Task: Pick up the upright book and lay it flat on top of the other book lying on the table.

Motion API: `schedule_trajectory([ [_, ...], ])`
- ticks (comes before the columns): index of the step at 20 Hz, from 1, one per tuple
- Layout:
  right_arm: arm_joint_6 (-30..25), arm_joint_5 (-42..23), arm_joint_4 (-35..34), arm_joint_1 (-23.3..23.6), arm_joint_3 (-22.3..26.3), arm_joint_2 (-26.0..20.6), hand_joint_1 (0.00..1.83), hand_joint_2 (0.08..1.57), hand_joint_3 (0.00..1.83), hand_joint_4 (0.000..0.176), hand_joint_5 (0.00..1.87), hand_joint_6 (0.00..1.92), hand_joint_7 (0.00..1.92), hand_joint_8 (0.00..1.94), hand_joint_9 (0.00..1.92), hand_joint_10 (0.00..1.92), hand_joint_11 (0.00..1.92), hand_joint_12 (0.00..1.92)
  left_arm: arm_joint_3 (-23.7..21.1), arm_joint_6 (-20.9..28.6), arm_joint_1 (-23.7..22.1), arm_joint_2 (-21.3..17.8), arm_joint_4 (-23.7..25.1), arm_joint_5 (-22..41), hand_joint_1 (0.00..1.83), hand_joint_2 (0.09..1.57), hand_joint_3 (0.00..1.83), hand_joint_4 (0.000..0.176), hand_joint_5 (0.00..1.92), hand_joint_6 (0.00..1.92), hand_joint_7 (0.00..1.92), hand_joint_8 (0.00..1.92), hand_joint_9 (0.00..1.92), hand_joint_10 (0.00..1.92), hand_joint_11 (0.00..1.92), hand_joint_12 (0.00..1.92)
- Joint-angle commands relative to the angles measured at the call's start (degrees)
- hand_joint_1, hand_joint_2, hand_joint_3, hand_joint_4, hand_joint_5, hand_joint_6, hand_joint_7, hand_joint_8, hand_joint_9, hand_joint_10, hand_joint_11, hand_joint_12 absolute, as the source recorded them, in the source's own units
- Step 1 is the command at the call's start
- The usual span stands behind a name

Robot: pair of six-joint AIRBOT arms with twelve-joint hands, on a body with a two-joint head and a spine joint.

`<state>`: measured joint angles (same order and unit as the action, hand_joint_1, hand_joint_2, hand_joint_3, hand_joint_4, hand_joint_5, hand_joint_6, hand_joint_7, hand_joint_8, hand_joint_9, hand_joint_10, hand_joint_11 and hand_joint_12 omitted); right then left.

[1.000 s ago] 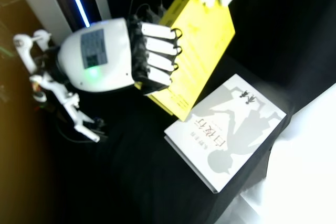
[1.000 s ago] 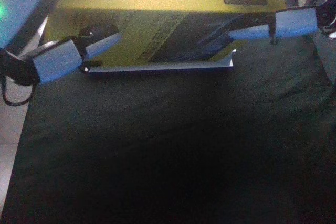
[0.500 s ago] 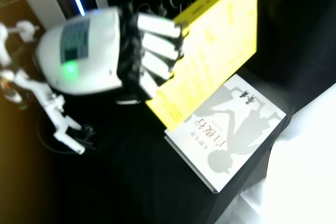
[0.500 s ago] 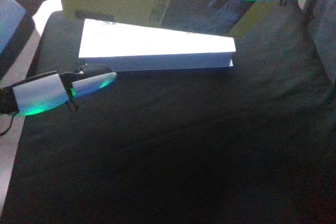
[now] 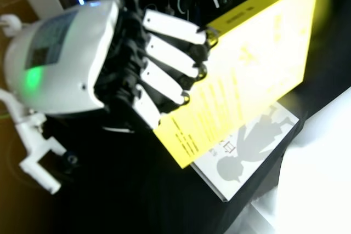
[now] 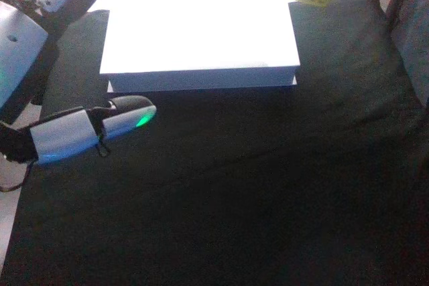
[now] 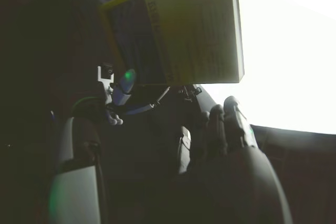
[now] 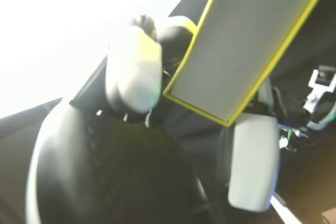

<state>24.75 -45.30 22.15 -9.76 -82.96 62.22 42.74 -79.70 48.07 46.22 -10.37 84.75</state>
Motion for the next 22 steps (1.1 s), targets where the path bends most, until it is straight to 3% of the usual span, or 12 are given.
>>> schedule_trajectory([
  [1,0.18,-5.91,-2.45,1.22,-0.45,0.06,1.09,1.27,0.00,0.000,0.69,1.42,1.24,1.94,1.50,1.92,1.57,1.92,0.09,-0.02,-0.50,-0.06,1.20,6.78,0.76,0.94,0.00,0.176,0.00,0.00,0.00,0.00,0.00,0.00,0.00,0.00],
  [5,1.44,-2.29,-0.26,1.98,-2.98,3.50,1.10,1.25,0.00,0.000,0.74,1.36,1.07,1.89,1.26,1.92,1.30,1.92,0.38,-0.02,-0.54,0.14,1.79,7.01,0.76,0.94,0.00,0.176,0.00,0.00,0.00,0.00,0.00,0.00,0.00,0.00],
  [6,1.48,-0.55,1.14,2.47,-3.34,3.97,1.18,1.26,0.00,0.000,0.69,1.39,0.81,1.56,1.15,1.89,1.17,1.92,0.40,-0.02,-0.60,0.18,1.99,7.01,0.77,0.94,0.00,0.176,0.00,0.00,0.00,0.00,0.00,0.00,0.00,0.00],
  [7,1.56,0.63,2.00,2.79,-3.77,4.35,1.33,1.18,0.00,0.000,0.67,1.22,0.90,1.17,1.03,1.45,0.96,1.67,0.40,-0.02,-0.62,0.20,2.10,7.02,0.75,0.95,0.00,0.176,0.00,0.00,0.00,0.00,0.00,0.00,0.00,0.00],
  [9,1.72,4.34,3.64,3.02,-5.57,6.10,1.37,1.15,0.00,0.000,0.68,1.22,0.96,0.98,1.05,1.25,0.89,1.54,0.43,-0.02,-0.61,0.36,2.15,7.01,0.73,0.96,0.00,0.176,0.00,0.00,0.00,0.00,0.00,0.00,0.00,0.00],
  [10,1.88,6.86,4.39,3.23,-6.94,7.15,1.38,1.11,0.00,0.000,0.76,1.17,1.01,0.86,1.09,1.11,0.85,1.51,0.51,-0.02,-0.61,0.41,2.15,6.89,0.67,0.99,0.02,0.145,0.00,0.00,0.00,0.00,0.00,0.00,0.00,0.00],
  [11,1.88,8.03,4.91,3.41,-7.35,7.49,1.39,1.10,0.00,0.000,0.81,1.08,1.05,0.83,1.11,1.08,0.82,1.52,0.58,-0.02,-0.61,0.45,2.21,6.83,0.66,0.99,0.02,0.142,0.00,0.00,0.00,0.00,0.00,0.00,0.00,0.00],
  [14,4.70,12.26,5.40,5.47,-8.00,7.94,1.37,1.16,0.00,0.000,0.68,1.28,0.90,1.04,0.97,1.24,0.78,1.58,0.63,-0.02,-0.74,0.49,2.49,6.93,0.65,0.98,0.01,0.175,0.00,0.00,0.00,0.00,0.00,0.00,0.00,0.00],
  [16,4.84,12.50,5.49,5.48,-7.99,8.06,1.36,1.19,0.00,0.000,0.59,1.36,0.85,1.15,0.92,1.30,0.71,1.59,0.58,-0.02,-0.74,0.54,2.49,7.05,0.66,0.98,0.00,0.175,0.00,0.00,0.00,0.00,0.00,0.00,0.00,0.00],
  [18,4.84,12.46,5.87,3.59,-7.49,8.57,1.38,1.14,0.00,0.000,0.71,1.18,0.97,0.98,1.07,1.18,1.07,1.57,0.39,-0.02,-0.68,0.42,2.43,7.47,0.66,0.98,0.00,0.168,0.00,0.00,0.00,0.00,0.00,0.00,0.00,0.00],
  [20,4.84,12.34,5.95,2.39,-6.89,8.46,1.36,1.19,0.00,0.000,0.62,1.30,0.86,1.13,0.90,1.39,0.78,1.68,0.34,-0.02,-0.67,0.38,2.41,7.64,0.67,0.97,0.00,0.161,0.00,0.00,0.00,0.00,0.00,0.00,0.00,0.00],
  [22,4.83,11.66,5.93,-0.22,-6.18,8.57,1.46,1.16,0.00,0.000,0.64,1.23,0.93,0.96,0.95,1.20,0.71,1.72,0.27,-0.02,-0.63,0.34,2.17,7.82,0.63,0.98,0.00,0.148,0.00,0.00,0.00,0.00,0.00,0.00,0.00,0.00],
])
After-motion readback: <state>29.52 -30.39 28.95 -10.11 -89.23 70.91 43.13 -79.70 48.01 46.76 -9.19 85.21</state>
